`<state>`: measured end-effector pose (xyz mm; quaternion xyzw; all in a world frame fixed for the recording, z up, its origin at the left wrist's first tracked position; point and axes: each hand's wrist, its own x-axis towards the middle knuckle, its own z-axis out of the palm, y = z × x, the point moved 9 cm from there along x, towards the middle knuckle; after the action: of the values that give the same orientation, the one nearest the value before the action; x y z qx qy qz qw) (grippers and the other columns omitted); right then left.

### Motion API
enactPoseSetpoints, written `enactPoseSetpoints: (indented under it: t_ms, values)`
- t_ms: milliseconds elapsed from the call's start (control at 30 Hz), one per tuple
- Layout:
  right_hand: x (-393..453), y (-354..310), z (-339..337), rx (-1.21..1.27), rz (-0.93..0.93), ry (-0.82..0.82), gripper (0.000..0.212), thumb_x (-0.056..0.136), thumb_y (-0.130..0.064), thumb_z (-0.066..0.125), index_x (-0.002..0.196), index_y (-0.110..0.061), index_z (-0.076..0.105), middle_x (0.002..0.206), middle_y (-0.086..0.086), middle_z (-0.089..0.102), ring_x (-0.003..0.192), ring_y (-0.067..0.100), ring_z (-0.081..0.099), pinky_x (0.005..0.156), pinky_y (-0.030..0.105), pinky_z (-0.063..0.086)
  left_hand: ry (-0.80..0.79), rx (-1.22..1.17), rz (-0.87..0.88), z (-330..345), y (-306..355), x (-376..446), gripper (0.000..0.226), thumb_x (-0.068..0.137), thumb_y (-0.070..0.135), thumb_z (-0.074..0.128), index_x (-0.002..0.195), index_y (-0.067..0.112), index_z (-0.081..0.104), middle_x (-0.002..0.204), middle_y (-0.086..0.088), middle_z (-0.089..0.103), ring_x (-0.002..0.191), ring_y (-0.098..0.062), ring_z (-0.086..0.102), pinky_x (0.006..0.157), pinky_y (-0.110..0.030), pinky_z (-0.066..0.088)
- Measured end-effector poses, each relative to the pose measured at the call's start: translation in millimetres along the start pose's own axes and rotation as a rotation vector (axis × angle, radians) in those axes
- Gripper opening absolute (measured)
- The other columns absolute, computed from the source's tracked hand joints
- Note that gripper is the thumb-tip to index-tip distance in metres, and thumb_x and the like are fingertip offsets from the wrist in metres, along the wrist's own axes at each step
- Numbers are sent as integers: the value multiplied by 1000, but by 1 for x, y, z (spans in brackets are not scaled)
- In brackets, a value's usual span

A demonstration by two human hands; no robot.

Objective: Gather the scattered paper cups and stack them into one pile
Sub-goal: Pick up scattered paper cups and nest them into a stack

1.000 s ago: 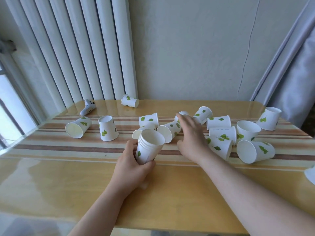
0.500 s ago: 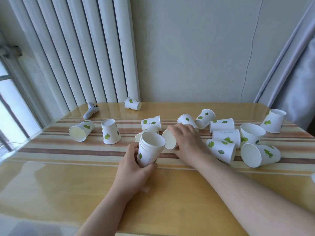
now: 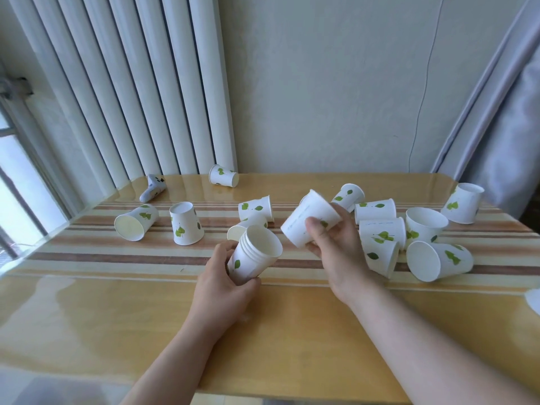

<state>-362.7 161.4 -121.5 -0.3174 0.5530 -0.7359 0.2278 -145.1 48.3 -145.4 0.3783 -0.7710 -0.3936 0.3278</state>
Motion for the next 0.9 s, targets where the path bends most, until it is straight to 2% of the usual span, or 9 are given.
enactPoseSetpoints:
  t_ms: [133,267,367,433,500,567,633,767,900]
  values:
    - [0,-4,24,10,2,-109,71,74,-36,88,137,-33,56,117,-6,78,116,17,74,99,48,61,-6,46,38,1,6,0,64,79,18,82,111,64,51,109,32,68,99,6,64,68,-11,45]
    - [-5,6,43,-56,22,-231,62,73,-30,90,120,-60,61,130,-3,72,122,25,70,95,55,63,-10,82,78,1,11,-1,65,80,20,83,113,65,50,110,39,65,100,7,63,74,-17,47]
    - [-8,7,47,-74,-4,-270,62,79,-26,86,113,-71,61,134,-6,70,121,21,69,90,43,65,-6,93,87,1,13,-1,63,80,21,83,116,63,52,109,39,65,100,7,64,73,-17,47]
    - [-10,16,43,-100,13,-248,76,78,-34,90,132,-70,52,137,-12,68,123,15,68,93,40,63,-5,99,82,1,12,-2,62,80,23,83,117,62,52,108,39,65,99,7,64,73,-18,47]
    - [-14,28,41,-165,45,-243,109,71,-53,94,158,-59,29,137,-18,69,124,13,68,104,48,59,-2,102,77,0,13,-2,61,80,26,85,118,61,52,108,39,66,99,8,64,74,-18,47]
    - [-20,37,41,-272,83,-281,130,61,-65,96,165,-50,18,137,-18,69,118,11,70,106,51,57,0,91,78,0,12,-2,60,81,34,90,121,58,53,107,38,70,98,8,68,76,-18,50]
    - [-25,37,45,-389,58,-330,121,61,-59,98,160,-49,30,134,-20,70,118,7,69,105,45,58,-34,102,95,5,14,-3,61,79,41,92,119,60,50,107,41,72,97,7,72,79,-19,55]
    - [-29,31,44,-506,16,-330,74,65,-43,95,130,-51,60,119,-28,74,110,0,70,97,36,61,-163,202,146,23,15,-2,75,65,57,97,122,59,47,110,37,74,99,10,70,79,-11,50]
    - [-13,14,10,-473,-48,-182,57,72,-32,95,115,-50,62,108,-31,74,105,-10,67,82,10,53,-232,89,85,25,4,8,82,62,75,90,132,51,55,116,28,72,109,5,65,92,-16,49]
